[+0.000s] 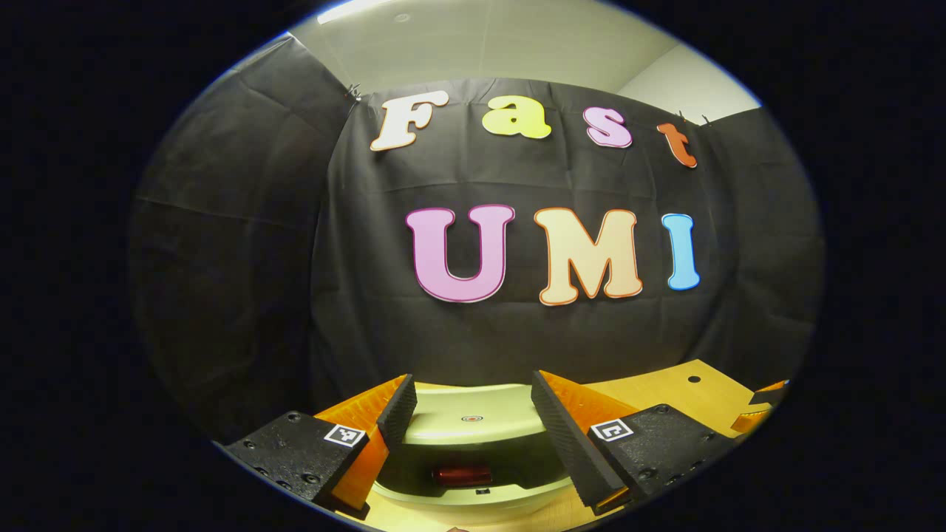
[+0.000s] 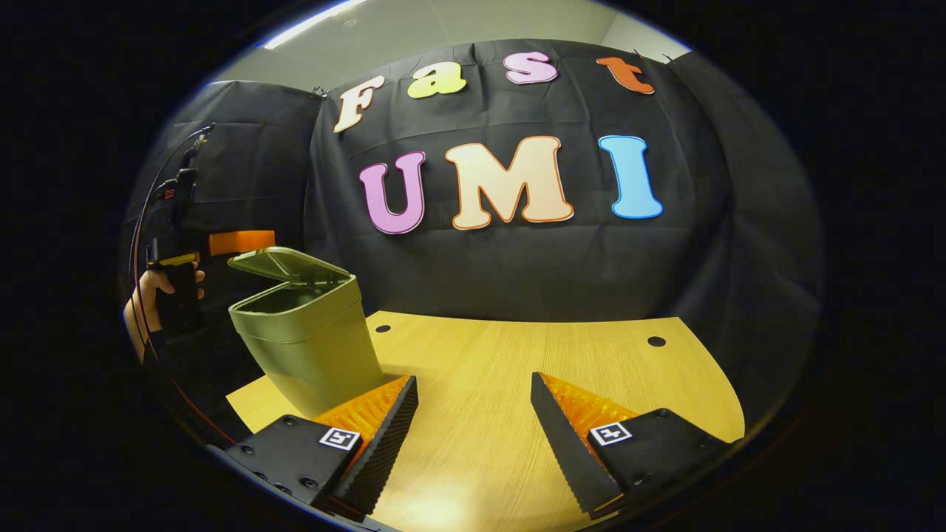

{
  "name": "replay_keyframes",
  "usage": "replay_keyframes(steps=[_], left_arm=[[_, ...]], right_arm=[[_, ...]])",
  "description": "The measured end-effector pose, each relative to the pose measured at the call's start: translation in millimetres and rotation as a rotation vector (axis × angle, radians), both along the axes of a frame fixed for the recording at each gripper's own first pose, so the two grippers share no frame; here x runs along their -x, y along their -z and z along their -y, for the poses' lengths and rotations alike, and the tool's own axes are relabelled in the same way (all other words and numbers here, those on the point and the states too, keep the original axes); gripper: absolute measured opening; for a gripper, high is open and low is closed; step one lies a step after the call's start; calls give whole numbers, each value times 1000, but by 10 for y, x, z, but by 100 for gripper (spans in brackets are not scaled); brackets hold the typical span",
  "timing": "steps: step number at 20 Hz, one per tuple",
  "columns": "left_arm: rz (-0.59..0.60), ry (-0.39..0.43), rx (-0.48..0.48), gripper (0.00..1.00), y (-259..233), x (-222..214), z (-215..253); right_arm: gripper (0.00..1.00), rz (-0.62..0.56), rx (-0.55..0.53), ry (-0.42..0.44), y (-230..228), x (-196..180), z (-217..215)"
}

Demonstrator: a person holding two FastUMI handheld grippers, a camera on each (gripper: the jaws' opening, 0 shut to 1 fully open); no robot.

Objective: Press the lid of the desktop garbage bin to open it, pick up the crumpled paper on the desktop and throw it into the bin, then pick up the pop can on the desktop and drop it into the bin, and finally close the garbage bin lid.

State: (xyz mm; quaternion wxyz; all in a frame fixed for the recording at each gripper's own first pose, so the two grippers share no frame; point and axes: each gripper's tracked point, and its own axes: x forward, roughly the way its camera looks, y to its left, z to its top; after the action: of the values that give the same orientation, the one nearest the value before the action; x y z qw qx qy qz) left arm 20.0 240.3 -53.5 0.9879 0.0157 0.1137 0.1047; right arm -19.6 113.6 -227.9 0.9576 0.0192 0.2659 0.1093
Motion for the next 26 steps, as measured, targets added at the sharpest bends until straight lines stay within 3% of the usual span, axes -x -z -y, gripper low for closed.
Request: replay_keyframes(steps=[9, 10, 11, 16, 17, 20, 24, 26], left_arm=[[-90, -6, 50, 94, 535, 122, -17], [-95, -6, 52, 99, 558, 121, -18], [-101, -3, 48, 94, 583, 128, -12], [-123, 12, 45, 92, 680, 148, 5], [-131, 11, 46, 96, 692, 152, 4], [-90, 28, 8, 95, 727, 198, 30], [-112, 16, 42, 95, 750, 190, 29], [-37, 37, 31, 95, 648, 175, 59]], right_arm=[[94, -21, 13, -7, 81, 9, 7], [96, -25, 15, -7, 99, 20, 14], [94, -28, 15, -6, 104, 22, 19], [97, -50, 12, -23, 198, 41, -25], [97, -53, 13, -28, 216, 37, -32], [97, -68, 11, -35, 272, 49, -45], [96, -55, -6, -33, 175, 15, -53], [97, -7, -17, -30, -30, -57, -34]])
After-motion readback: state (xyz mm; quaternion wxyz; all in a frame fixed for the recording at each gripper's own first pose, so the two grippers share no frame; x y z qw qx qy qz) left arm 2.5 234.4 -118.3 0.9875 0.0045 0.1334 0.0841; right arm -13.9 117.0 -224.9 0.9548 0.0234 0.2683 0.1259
